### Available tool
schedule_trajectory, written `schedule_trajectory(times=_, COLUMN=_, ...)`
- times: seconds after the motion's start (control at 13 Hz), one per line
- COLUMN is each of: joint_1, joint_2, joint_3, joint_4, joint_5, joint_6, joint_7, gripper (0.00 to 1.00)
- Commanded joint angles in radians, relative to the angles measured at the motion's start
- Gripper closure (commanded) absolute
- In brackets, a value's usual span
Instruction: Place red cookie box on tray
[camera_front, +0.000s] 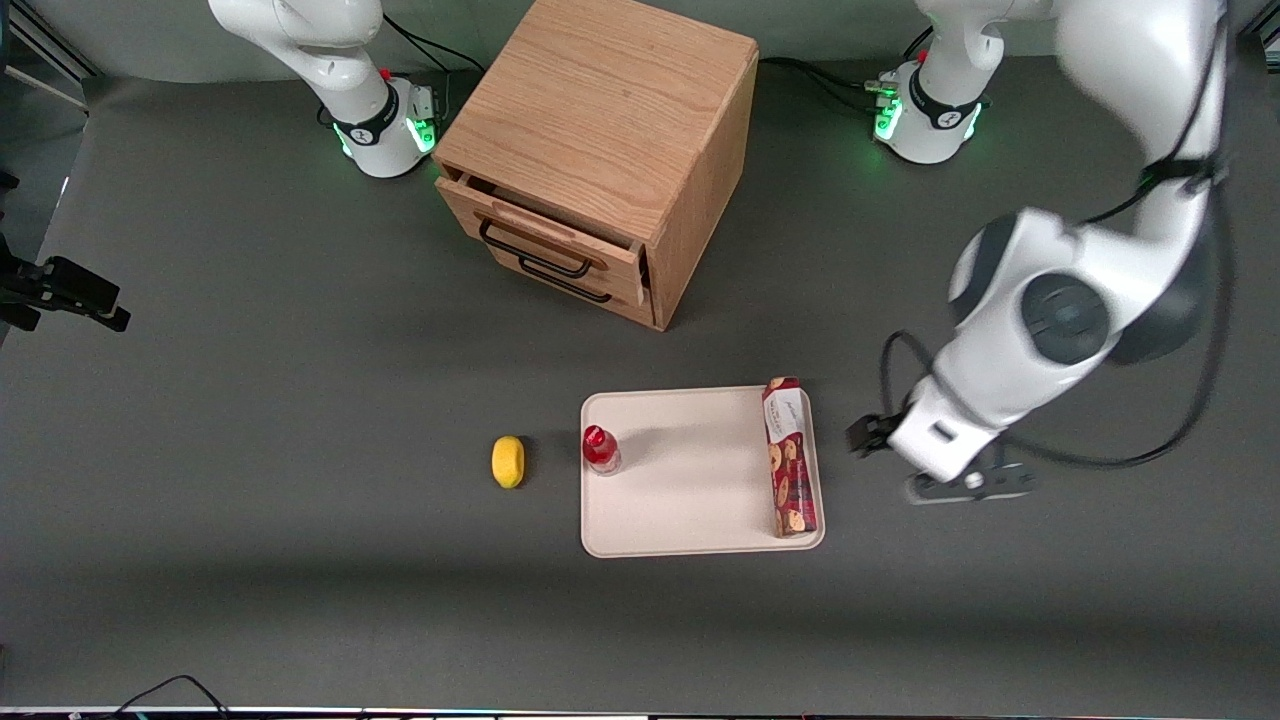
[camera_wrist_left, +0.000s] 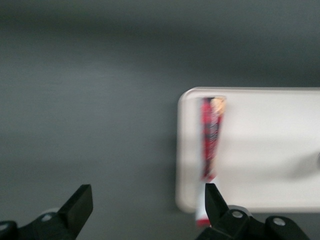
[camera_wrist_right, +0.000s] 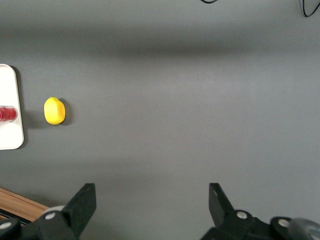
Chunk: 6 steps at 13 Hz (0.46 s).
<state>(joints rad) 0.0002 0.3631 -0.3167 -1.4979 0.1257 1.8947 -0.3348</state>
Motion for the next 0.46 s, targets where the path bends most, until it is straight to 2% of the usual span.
schedule_trajectory(times=0.0, joint_1=0.096, joint_2=-0.162, joint_3=0.002, joint_4=-0.068, joint_5=-0.032, joint_6=-0.135, joint_7=0.207, gripper=0.0)
schedule_trajectory(times=0.15, joint_1=0.153, joint_2=-0.24, joint_3=0.007, joint_4=-0.074, joint_5=-0.047, joint_6=-0.238, joint_7=0.22, gripper=0.0)
schedule_trajectory(times=0.38, joint_1=0.198, joint_2=-0.357, joint_3=0.068, joint_4=-0.151, joint_5=-0.13, joint_6=-0.275, joint_7=0.299, gripper=0.0)
